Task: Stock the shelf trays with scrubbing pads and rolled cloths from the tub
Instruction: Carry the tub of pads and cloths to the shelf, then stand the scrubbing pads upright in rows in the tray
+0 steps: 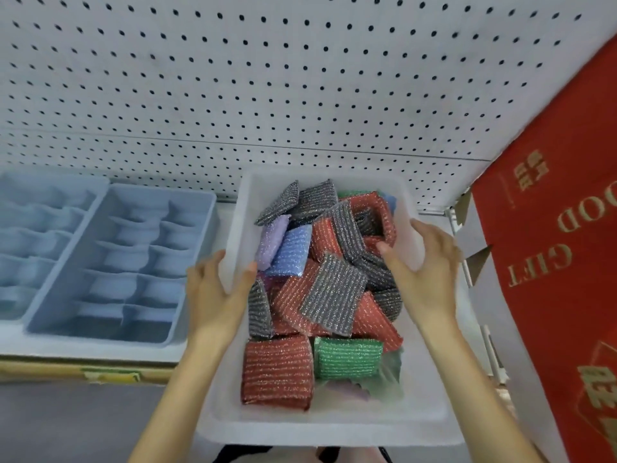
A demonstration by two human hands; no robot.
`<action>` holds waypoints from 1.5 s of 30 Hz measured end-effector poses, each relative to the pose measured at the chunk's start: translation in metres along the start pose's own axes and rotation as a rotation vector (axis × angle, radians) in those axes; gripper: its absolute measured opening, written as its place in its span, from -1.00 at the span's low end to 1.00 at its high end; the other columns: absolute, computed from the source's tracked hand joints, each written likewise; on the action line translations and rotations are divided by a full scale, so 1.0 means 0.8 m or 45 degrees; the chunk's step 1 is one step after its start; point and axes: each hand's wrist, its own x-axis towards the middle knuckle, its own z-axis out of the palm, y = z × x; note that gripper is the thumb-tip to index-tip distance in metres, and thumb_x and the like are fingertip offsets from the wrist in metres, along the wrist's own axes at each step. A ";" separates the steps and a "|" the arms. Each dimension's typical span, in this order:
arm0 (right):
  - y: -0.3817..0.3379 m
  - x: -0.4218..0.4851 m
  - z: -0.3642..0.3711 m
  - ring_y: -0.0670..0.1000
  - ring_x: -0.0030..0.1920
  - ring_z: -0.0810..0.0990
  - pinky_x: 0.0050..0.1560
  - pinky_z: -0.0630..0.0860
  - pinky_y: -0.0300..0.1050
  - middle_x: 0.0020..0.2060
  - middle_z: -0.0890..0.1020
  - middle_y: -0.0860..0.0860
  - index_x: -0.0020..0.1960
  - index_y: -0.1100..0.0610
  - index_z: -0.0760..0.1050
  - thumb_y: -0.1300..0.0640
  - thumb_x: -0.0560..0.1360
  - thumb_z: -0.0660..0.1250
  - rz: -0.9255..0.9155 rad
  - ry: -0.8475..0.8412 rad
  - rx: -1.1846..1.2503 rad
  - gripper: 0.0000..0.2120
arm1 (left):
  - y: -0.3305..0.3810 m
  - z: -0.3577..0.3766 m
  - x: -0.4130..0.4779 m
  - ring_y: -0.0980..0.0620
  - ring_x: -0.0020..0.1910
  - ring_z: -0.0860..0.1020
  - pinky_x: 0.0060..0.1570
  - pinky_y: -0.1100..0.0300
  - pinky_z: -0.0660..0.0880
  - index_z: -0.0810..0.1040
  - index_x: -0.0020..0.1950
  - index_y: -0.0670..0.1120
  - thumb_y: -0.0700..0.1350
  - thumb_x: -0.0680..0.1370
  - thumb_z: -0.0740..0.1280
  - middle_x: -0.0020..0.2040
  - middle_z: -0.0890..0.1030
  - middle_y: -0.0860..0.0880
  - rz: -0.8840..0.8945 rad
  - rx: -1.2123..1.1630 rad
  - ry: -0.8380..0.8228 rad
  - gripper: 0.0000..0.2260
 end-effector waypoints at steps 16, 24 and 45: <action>-0.047 0.031 0.070 -0.09 0.29 0.46 0.30 0.34 -0.19 0.26 0.49 -0.05 0.39 0.10 0.33 0.00 0.43 0.45 0.356 -0.257 0.361 -0.40 | 0.012 0.022 -0.033 0.25 0.45 0.20 0.47 0.14 0.10 0.24 0.45 0.20 0.36 0.48 0.00 0.46 0.27 0.23 -0.024 -0.409 -0.524 -0.43; -0.080 -0.039 0.026 -0.08 -0.02 0.66 -0.04 0.57 -0.18 0.00 0.65 -0.09 0.14 -0.03 0.47 -0.10 0.37 0.38 0.287 -0.503 0.899 -0.62 | 0.052 0.003 -0.013 0.03 0.23 0.53 0.15 0.12 0.47 0.44 0.31 0.01 0.14 0.52 0.25 0.32 0.53 -0.03 -0.109 -0.991 -0.817 -0.59; -0.052 -0.023 0.061 0.07 0.37 0.36 0.35 0.31 0.02 0.35 0.43 0.04 0.39 0.09 0.34 -0.08 0.33 0.52 0.021 -0.991 -0.234 -0.28 | -0.008 -0.093 -0.040 0.08 -0.04 0.64 0.04 0.08 0.50 0.50 0.23 -0.04 0.06 0.54 0.26 0.02 0.68 0.02 -0.313 -0.902 -0.136 -0.69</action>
